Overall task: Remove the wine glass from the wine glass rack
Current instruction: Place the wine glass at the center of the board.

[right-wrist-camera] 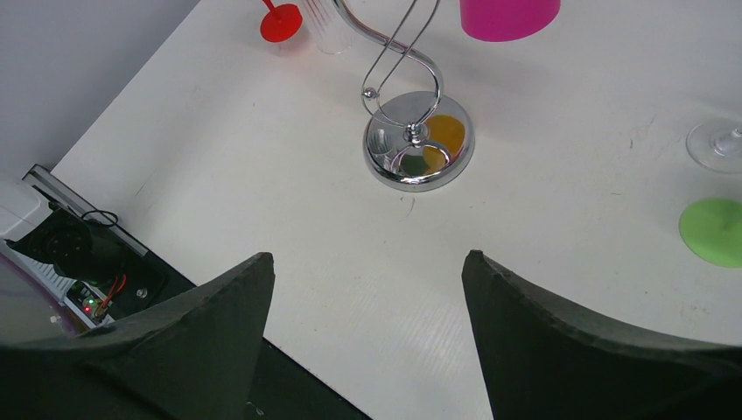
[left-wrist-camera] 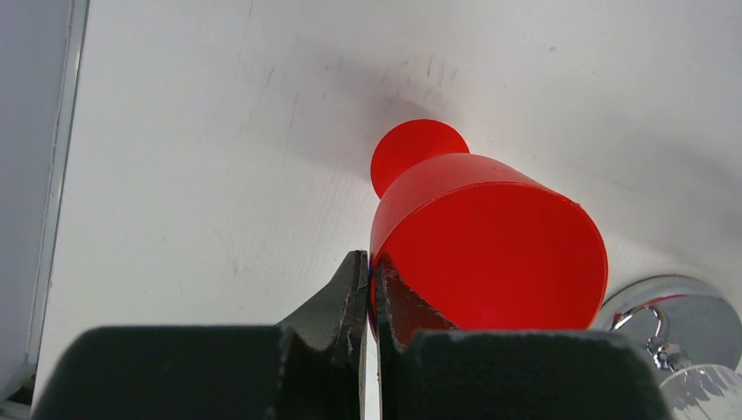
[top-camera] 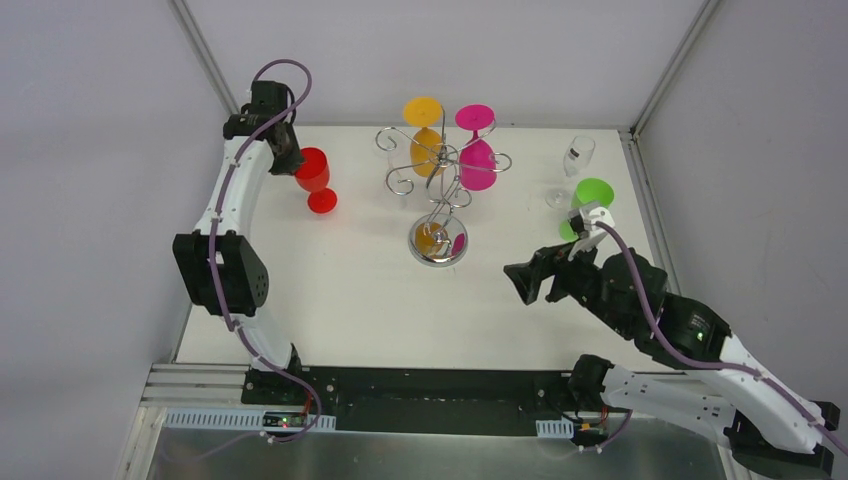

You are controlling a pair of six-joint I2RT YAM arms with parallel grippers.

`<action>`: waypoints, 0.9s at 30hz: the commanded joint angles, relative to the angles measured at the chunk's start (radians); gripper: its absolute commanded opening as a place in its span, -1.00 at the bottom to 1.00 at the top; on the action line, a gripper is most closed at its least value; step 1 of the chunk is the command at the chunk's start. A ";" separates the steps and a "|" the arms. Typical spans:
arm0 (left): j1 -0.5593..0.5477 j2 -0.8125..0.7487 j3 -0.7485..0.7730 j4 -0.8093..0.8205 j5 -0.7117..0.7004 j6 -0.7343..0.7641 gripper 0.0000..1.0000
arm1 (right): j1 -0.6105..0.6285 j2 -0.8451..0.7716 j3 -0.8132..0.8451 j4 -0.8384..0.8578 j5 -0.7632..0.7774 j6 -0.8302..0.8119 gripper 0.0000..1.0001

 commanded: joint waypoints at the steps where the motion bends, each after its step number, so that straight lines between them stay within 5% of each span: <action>1: 0.004 0.029 0.045 0.062 -0.060 0.022 -1.00 | -0.004 -0.025 0.009 -0.015 0.035 0.019 0.64; 27: 0.027 0.217 0.126 0.143 -0.029 0.009 -1.00 | -0.003 0.028 0.002 0.004 0.079 -0.013 0.70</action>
